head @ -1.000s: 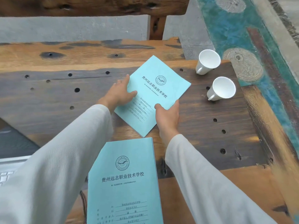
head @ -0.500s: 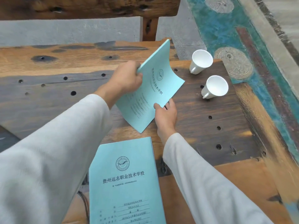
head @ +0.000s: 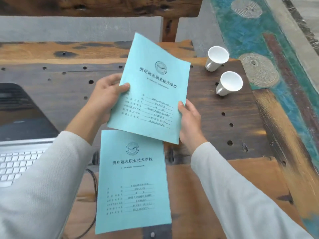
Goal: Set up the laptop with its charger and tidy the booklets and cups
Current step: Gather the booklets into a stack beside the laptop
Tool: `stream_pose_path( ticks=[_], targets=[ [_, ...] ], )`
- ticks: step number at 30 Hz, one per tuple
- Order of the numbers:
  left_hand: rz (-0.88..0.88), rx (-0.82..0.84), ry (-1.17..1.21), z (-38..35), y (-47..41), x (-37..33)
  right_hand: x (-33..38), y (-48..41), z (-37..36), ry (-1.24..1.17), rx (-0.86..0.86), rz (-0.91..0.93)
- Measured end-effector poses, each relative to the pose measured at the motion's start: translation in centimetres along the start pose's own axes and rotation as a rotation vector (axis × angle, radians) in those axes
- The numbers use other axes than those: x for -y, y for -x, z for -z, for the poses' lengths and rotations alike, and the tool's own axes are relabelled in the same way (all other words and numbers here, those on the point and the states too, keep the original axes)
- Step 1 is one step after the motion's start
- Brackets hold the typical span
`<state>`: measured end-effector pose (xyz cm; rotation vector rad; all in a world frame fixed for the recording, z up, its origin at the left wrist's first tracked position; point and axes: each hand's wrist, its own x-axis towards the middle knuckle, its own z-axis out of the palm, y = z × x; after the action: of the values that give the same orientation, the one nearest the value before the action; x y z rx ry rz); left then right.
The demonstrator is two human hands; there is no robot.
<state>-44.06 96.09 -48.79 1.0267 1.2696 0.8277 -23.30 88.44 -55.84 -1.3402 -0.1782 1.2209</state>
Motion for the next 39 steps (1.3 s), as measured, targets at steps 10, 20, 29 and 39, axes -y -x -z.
stream_pose_path(
  ticks=[10,20,29,39],
  targets=[
    [0.323,-0.263,0.104,3.1,13.8,12.4,-7.6,9.5,5.6,0.438,0.068,0.016],
    [0.276,-0.342,-0.025,5.1,20.1,17.7,-10.7,14.4,7.1,0.574,0.108,0.044],
    [0.073,-0.369,-0.758,6.2,20.1,16.9,-12.3,15.5,7.5,0.907,0.054,0.195],
    [0.034,-0.254,-0.836,7.1,19.3,17.6,-12.6,15.7,7.8,1.155,-0.042,0.319]
  ],
)
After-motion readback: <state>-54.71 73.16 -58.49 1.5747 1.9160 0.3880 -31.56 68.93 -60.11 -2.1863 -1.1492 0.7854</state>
